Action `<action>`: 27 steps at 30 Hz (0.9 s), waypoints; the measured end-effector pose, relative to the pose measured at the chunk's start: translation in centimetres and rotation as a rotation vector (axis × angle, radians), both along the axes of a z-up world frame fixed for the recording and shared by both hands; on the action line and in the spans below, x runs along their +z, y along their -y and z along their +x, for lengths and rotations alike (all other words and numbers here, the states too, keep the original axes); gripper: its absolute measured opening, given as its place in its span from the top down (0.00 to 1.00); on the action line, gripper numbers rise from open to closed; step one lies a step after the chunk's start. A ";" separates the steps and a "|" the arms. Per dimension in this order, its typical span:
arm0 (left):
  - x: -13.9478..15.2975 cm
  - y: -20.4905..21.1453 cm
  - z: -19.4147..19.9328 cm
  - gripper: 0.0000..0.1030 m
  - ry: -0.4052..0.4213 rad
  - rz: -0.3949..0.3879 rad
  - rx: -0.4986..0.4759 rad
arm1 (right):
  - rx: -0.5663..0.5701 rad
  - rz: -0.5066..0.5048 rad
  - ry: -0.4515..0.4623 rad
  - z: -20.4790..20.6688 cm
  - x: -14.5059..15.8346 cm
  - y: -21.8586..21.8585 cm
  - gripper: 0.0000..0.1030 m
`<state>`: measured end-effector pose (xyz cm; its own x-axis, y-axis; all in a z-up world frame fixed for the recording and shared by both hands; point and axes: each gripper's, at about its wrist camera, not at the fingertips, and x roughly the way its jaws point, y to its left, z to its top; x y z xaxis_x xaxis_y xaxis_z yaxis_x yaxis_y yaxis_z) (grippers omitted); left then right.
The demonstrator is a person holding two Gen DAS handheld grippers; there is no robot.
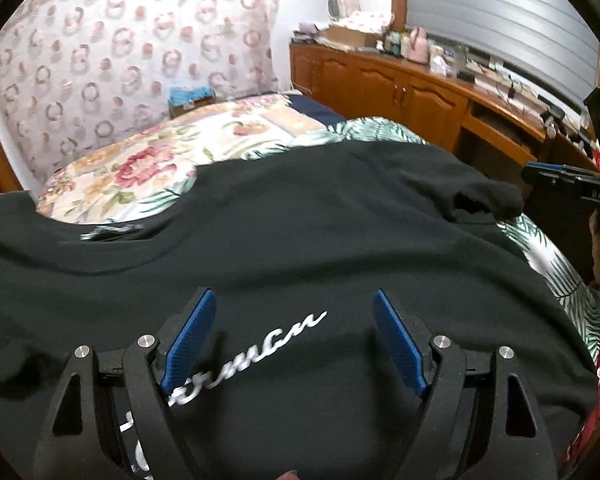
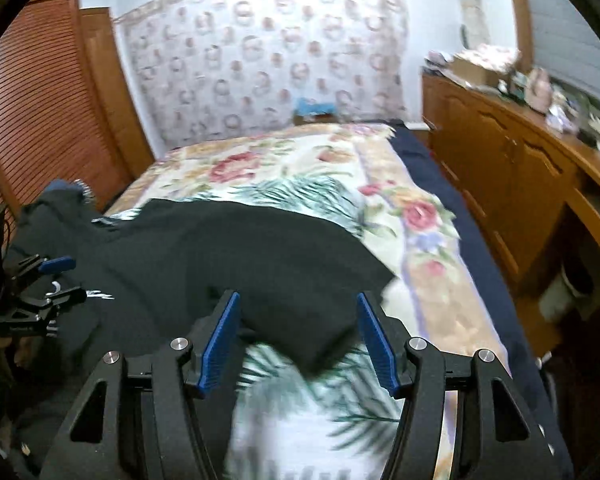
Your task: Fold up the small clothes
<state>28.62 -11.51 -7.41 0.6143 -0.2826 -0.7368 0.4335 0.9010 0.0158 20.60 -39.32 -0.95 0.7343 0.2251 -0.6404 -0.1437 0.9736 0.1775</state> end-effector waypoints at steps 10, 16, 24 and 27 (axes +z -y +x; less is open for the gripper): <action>-2.0 1.6 1.1 0.21 -0.064 0.013 -0.010 | 0.000 0.047 -0.094 4.5 0.3 -0.5 0.40; -2.2 2.4 1.1 0.09 -0.076 0.024 -0.046 | 0.008 0.087 -0.122 5.3 -0.3 1.4 0.40; -2.3 2.8 0.9 0.00 -0.086 0.036 -0.073 | 0.003 0.073 -0.165 6.1 -1.1 0.9 0.45; -2.3 2.5 0.9 0.00 -0.085 0.037 -0.073 | 0.005 0.057 -0.155 6.0 -0.7 0.8 0.55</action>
<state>29.53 -14.03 -9.72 0.5277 -0.2958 -0.7963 0.4989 0.8666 0.0087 26.60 -40.10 -1.66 0.6266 0.2674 -0.7320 -0.1150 0.9607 0.2525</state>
